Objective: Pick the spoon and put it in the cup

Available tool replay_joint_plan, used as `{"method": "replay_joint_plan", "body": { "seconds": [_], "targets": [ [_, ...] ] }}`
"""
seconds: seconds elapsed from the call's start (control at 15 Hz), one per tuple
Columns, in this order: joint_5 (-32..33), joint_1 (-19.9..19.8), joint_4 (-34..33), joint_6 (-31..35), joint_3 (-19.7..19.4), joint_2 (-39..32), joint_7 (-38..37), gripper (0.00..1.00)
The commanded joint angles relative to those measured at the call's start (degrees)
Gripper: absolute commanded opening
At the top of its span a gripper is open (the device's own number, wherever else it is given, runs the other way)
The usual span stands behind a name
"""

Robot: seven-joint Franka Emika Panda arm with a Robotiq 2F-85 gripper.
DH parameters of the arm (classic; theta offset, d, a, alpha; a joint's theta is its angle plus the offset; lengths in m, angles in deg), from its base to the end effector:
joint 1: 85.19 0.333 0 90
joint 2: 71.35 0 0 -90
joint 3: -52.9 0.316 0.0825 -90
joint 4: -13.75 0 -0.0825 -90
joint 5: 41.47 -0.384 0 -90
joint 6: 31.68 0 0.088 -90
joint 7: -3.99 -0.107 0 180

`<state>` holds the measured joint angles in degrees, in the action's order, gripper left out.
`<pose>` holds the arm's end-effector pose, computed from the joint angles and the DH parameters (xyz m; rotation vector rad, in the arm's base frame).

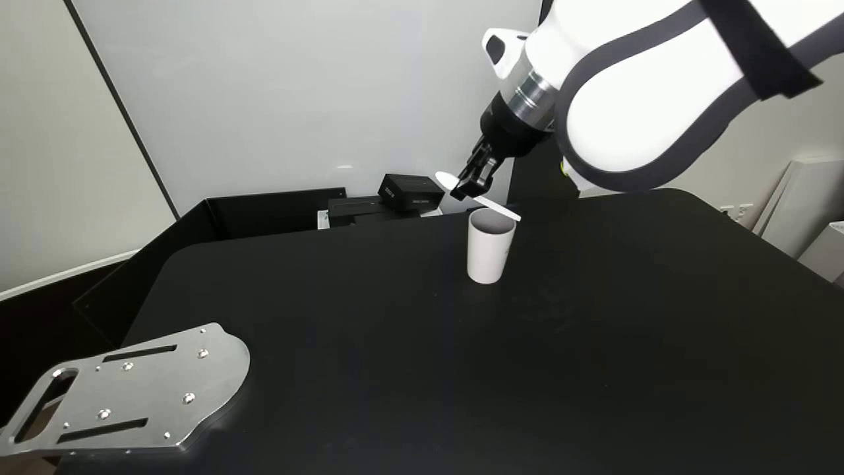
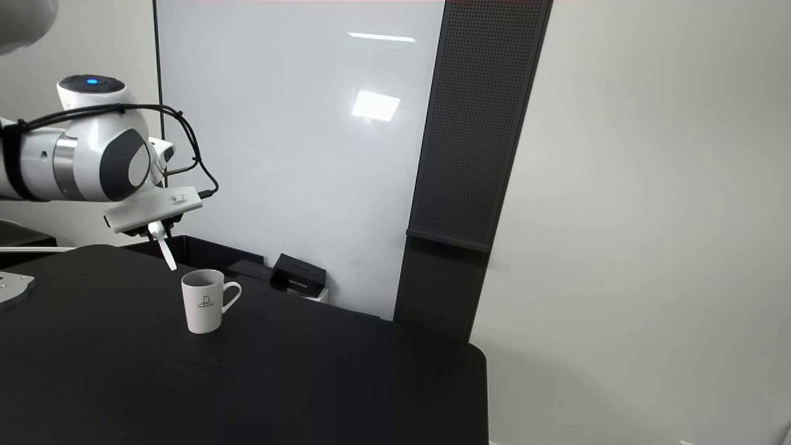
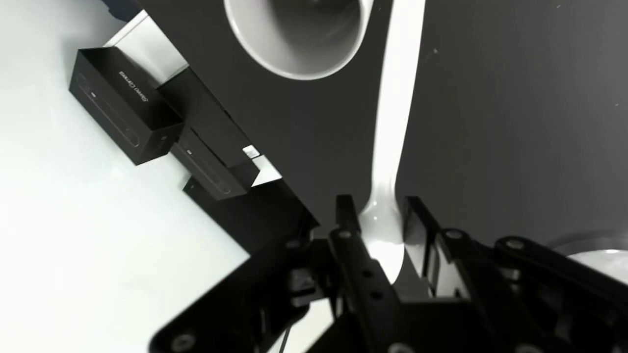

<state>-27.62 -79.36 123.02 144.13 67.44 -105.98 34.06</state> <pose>0.6292 0.2355 0.2525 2.6094 1.4776 0.9038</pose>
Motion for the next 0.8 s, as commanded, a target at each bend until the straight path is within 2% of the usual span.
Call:
{"method": "replay_joint_plan", "body": {
  "seconds": [0.0, 0.13, 0.2, 0.53, 0.73],
  "targets": [
    [-3.61, -6.93, 3.96, 7.34, 5.37, 1.49, -0.75, 0.07],
    [-4.94, -10.57, 4.92, 11.09, 8.10, 0.84, -0.78, 0.07],
    [-5.46, -13.93, 5.40, 12.87, 11.35, 0.13, -0.47, 0.07],
    [-4.59, -21.06, 5.84, 20.04, 16.29, -2.92, -1.07, 0.07],
    [-3.12, -24.84, 4.75, 21.87, 19.62, -6.38, -0.92, 0.07]
  ]
}}
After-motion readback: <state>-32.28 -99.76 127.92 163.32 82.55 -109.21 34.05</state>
